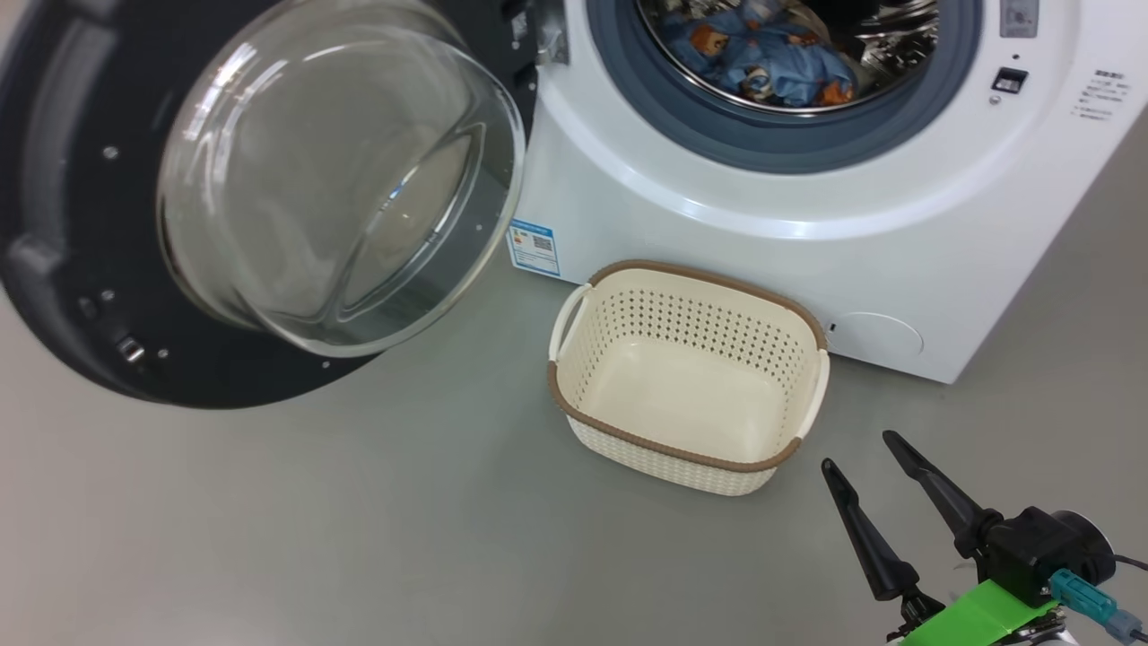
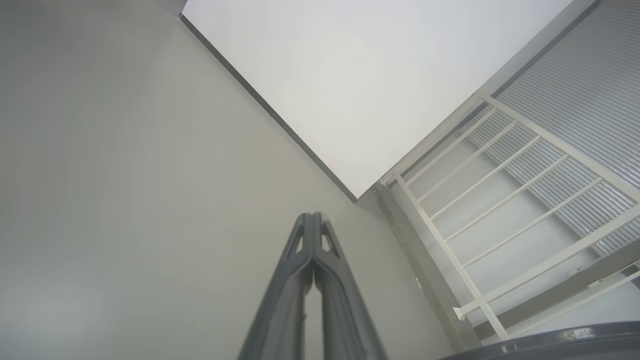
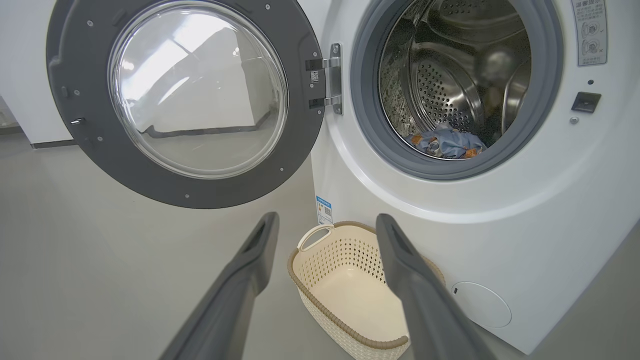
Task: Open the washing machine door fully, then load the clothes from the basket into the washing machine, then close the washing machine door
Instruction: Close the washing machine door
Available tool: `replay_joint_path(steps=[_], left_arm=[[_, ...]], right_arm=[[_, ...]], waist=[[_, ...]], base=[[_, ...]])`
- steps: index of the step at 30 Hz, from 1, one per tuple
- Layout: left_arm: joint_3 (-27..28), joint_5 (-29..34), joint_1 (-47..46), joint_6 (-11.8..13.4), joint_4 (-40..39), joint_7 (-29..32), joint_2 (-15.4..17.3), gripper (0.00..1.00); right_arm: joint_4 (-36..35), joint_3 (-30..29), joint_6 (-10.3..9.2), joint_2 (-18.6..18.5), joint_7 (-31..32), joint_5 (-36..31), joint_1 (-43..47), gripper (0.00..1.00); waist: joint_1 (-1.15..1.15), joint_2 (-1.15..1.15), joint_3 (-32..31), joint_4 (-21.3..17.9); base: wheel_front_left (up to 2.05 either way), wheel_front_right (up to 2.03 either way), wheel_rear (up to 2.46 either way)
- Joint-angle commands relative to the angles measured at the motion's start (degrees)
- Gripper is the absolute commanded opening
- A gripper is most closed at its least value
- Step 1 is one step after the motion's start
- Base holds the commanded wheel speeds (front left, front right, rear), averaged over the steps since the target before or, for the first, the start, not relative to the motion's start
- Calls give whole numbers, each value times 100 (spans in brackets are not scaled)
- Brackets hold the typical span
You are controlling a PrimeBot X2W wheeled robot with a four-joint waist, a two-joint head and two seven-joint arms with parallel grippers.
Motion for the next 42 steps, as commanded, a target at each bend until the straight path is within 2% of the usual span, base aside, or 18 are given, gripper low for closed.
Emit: replay_joint_path(steps=[1,11,19,30,42], left_arm=[[221,-127,-419,106,54,133,528,0],[529,-556,-1356,433,650,530,1133,0],[463,-739,-1851,332,919,816,1345,0],[539,-1170,-2126,130,1114,1448,1437,0],[587,-1431,-1980,131,999,2092,1498,0]], right_arm=[[-117,138,9,-107,-27,27,-204,100],[-67,201,9,-189,-27,91,-217,100],[-20,244,9,-263,-27,122,-157,100],[-24,300,9,-457,-27,167,-134,100],[-49,243,9,-708,-27,227,3,100]], waist=[[0,0,90,-149],[0,0,241,-543],[0,0,278,-749],[0,0,476,-1046],[0,0,643,-1209]], base=[[0,0,0],[0,0,0],[0,0,0],[0,0,0],[0,0,0]])
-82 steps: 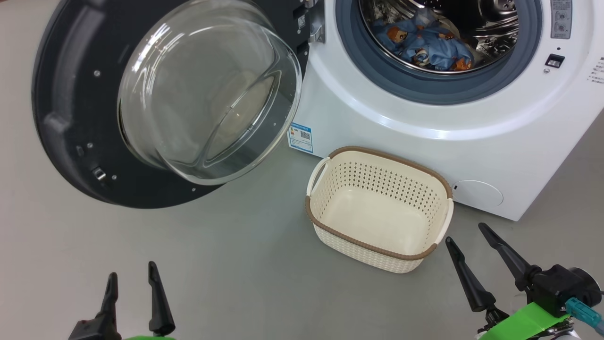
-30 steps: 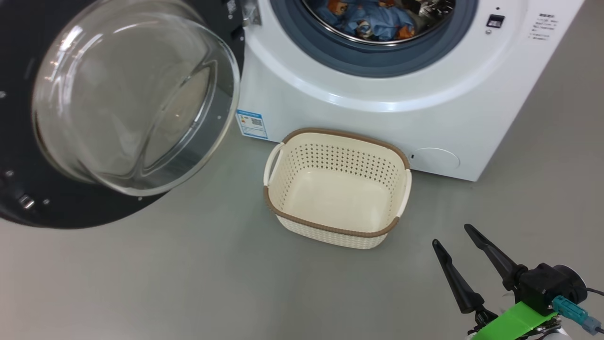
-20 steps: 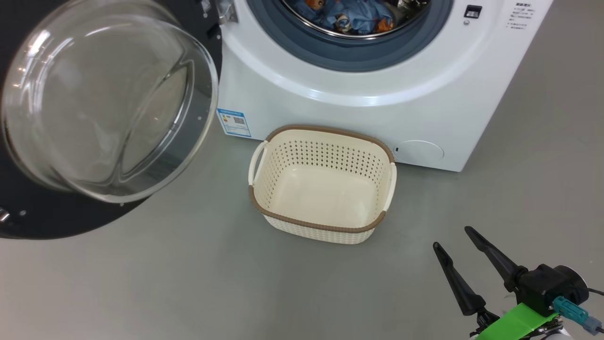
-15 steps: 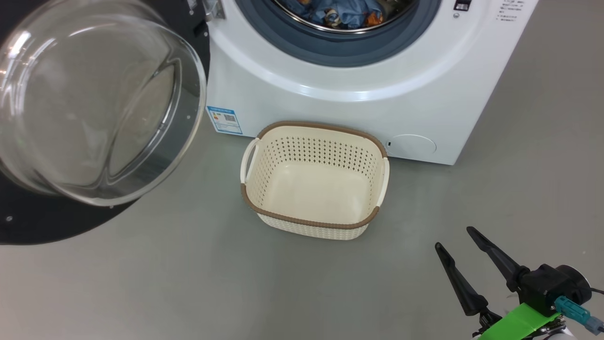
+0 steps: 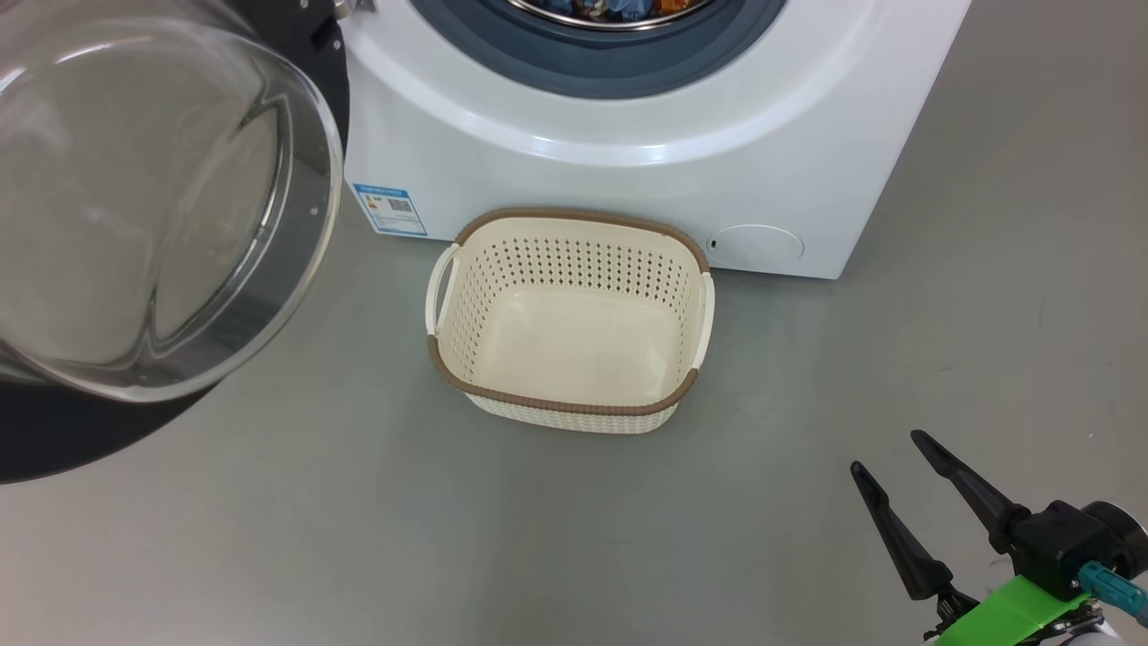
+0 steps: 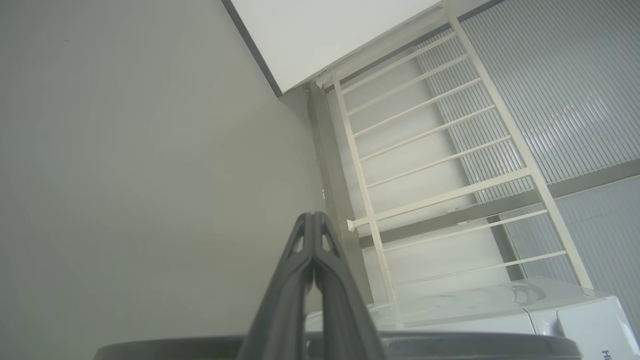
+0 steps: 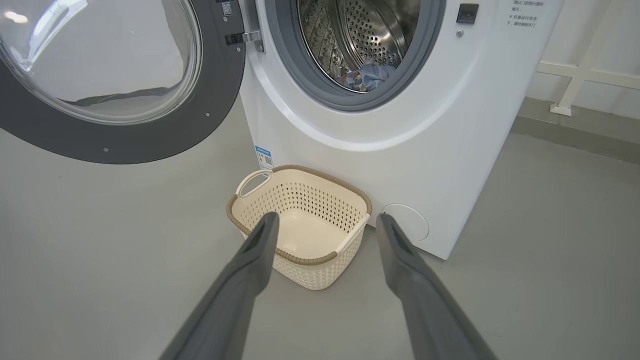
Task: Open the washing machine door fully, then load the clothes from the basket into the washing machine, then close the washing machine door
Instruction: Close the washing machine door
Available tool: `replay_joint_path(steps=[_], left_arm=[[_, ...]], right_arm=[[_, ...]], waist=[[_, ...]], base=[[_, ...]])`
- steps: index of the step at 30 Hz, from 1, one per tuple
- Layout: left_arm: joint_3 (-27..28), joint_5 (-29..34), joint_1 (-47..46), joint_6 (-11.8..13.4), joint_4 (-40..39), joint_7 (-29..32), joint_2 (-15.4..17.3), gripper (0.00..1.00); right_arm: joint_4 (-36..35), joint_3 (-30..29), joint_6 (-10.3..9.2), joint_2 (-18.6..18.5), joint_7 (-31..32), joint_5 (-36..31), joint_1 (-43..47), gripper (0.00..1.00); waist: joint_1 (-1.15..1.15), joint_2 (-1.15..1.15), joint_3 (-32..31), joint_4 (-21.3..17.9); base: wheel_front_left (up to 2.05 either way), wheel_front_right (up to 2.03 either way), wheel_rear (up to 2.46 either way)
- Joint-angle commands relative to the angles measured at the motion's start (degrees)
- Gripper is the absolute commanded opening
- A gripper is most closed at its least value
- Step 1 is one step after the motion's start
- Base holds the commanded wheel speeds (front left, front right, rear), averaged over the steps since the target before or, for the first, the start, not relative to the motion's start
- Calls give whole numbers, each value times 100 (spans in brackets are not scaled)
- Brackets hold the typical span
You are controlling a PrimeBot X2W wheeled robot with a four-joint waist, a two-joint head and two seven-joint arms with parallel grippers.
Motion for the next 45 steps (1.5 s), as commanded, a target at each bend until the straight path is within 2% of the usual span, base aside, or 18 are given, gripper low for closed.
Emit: replay_joint_path(steps=[1,10,16,27,38,45], left_arm=[[22,-89,53,-31,-214,116,427,0],[17,-306,81,-34,-408,497,264,0],[-51,-325,175,-32,-523,659,191,0],[-92,-458,420,-41,-696,1180,226,0],[-91,-841,548,-212,-810,1736,-87,0],[-147,-1036,581,-236,-915,2139,-209,0]], right_arm=[[-142,64,9,-133,-27,69,88,100],[-216,147,9,-126,-27,57,123,100],[-229,184,9,-251,-27,94,135,100],[-239,301,9,-400,-27,102,199,100],[-250,254,9,-638,-27,117,300,100],[-273,226,9,-646,-27,119,281,100]], waist=[[0,0,30,-8],[0,0,115,-21],[0,0,167,-39],[0,0,101,-107],[0,0,72,-89],[0,0,133,-53]], base=[[0,0,0],[0,0,0],[0,0,0],[0,0,0],[0,0,0],[0,0,0]])
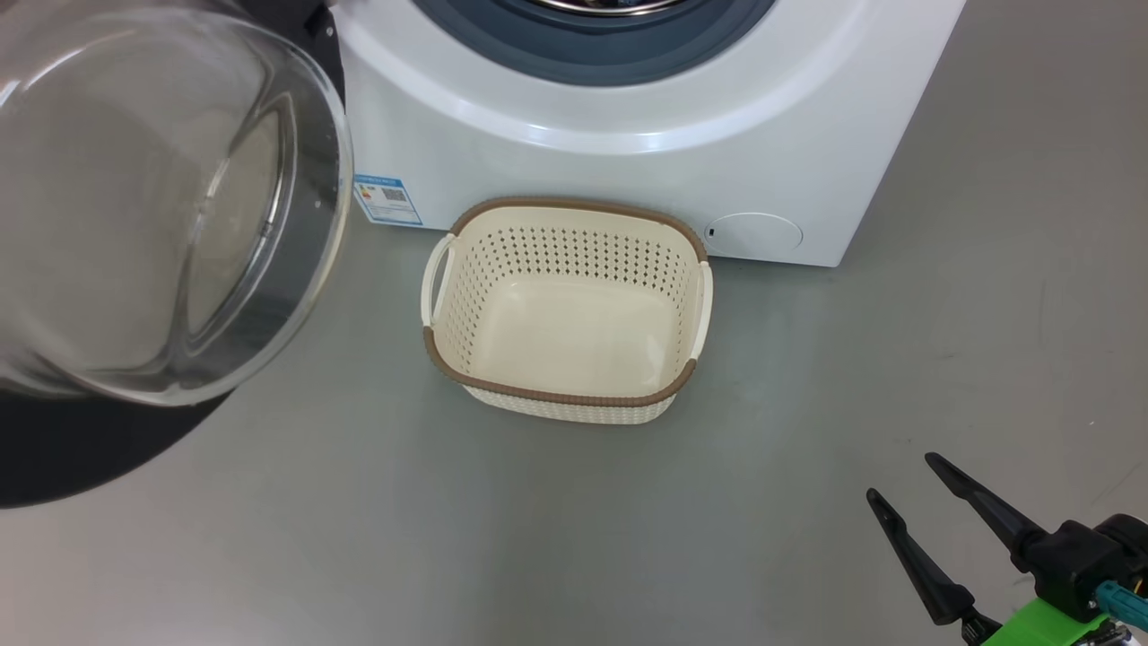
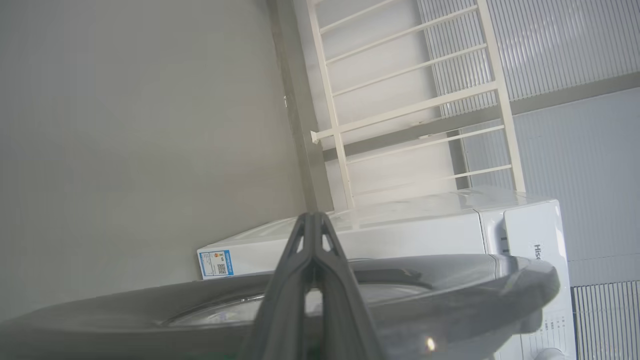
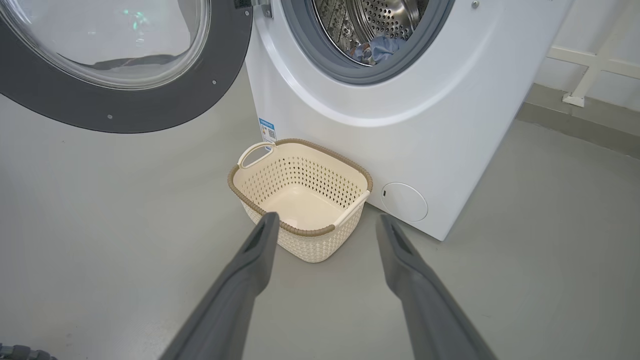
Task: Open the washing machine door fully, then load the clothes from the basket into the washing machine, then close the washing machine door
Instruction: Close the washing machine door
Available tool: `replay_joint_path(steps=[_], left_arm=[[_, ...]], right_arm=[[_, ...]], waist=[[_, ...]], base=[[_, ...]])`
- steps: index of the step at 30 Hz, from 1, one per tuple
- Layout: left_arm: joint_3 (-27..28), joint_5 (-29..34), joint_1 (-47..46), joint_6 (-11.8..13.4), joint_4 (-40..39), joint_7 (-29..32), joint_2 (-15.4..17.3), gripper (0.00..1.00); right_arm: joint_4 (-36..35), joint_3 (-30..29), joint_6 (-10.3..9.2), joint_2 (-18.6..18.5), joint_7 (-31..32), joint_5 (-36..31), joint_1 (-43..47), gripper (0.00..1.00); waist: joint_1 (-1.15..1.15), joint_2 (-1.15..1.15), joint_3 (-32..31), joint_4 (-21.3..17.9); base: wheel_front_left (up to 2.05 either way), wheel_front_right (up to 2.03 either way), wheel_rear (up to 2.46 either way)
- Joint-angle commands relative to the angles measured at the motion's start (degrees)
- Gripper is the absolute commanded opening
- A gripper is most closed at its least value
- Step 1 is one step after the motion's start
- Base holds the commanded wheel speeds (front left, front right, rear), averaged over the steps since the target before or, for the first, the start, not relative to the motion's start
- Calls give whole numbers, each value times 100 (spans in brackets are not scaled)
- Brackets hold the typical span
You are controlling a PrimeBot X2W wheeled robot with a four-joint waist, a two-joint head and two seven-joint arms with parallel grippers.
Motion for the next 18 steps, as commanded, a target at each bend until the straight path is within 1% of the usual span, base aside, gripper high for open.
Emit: replay_joint_path(steps=[1,12,18], left_arm=[[-69,-79,81,-26,-177,211,63,0],[-177,-139,274,54,-614,609,22,0],[-285,-218,424,100,-1008,878,-149,0]], right_arm=[[-147,51,9,-127,-27,73,32,100],[-119,41,9,59,-27,58,-83,100],[-109,1,9,225,-27,49,-235,100]], waist=[[0,0,30,21],[0,0,16,100],[0,0,69,155]], base=[[0,0,0],[0,0,0],[0,0,0]])
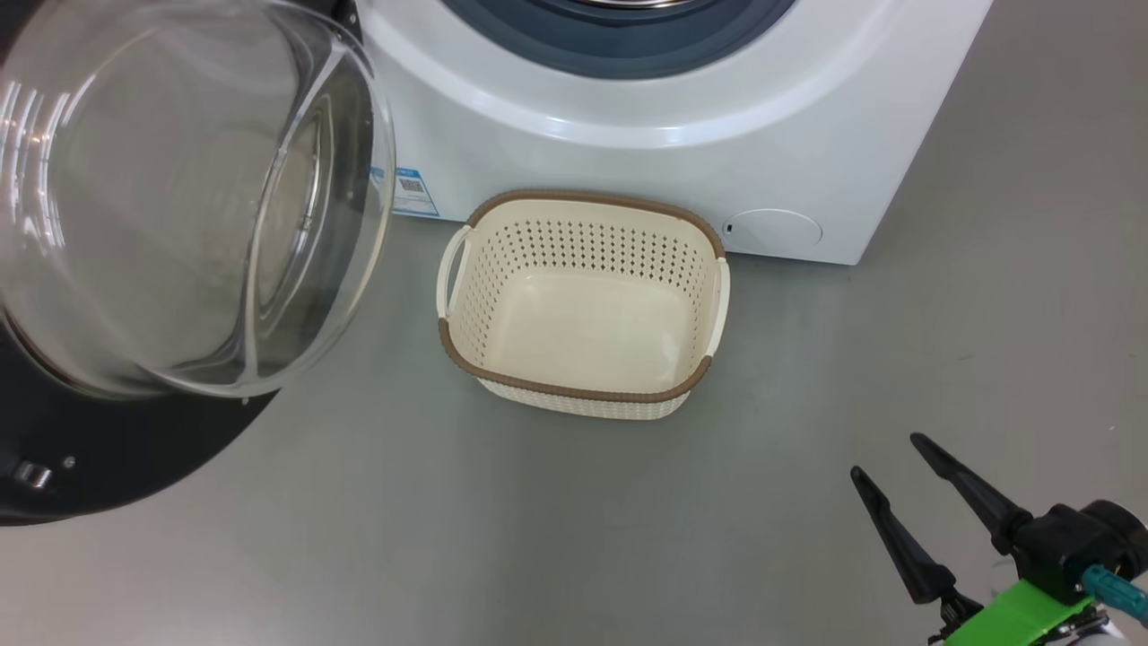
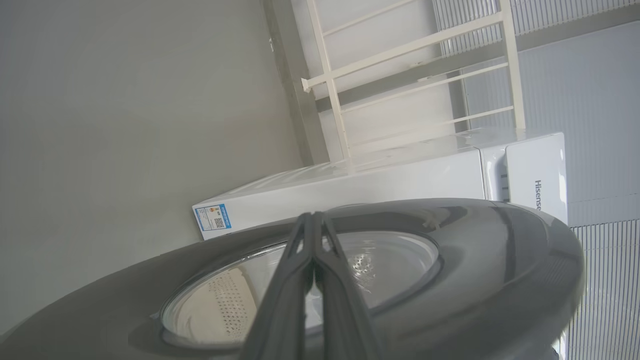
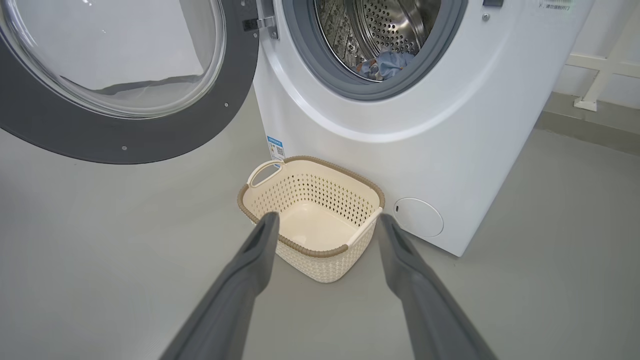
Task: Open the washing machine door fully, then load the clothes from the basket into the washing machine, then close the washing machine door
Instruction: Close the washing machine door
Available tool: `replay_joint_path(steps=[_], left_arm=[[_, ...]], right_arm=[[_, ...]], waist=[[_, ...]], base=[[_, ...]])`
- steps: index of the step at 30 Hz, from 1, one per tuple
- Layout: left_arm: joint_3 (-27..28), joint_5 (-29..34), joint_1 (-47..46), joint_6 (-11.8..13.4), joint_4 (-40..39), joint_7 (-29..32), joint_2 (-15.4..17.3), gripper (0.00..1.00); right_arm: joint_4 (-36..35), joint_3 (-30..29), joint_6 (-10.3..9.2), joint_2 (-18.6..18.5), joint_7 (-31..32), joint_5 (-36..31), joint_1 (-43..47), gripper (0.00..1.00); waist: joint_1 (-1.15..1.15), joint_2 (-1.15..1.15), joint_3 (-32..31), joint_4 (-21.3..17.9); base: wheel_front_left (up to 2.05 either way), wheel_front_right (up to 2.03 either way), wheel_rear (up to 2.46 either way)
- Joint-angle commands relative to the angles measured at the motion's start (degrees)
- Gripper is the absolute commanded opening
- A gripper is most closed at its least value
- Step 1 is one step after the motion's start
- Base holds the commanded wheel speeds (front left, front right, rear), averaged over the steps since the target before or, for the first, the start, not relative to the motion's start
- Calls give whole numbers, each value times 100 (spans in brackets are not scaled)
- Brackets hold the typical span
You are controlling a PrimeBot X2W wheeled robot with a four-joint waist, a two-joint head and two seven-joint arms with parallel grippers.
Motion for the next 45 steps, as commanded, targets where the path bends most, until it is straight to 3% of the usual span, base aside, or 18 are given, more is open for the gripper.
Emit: replay_joint_path(steps=[1,30,45], left_arm=[[-18,-26,99,22,-223,128,201,0],[-934,-348,529,267,-2719,1175,-686,0],[-1737,-169,405,357,-3274,1136,-1355,0]], right_arm=[[-109,60,9,-61,-27,47,-110,100],[-91,-171,9,238,-27,4,-265,100],[-44,-135,9,449,-27,5,-343,100]], waist=[[0,0,12,15],[0,0,89,340],[0,0,-68,21]], base=[[0,0,0],[0,0,0],[0,0,0]])
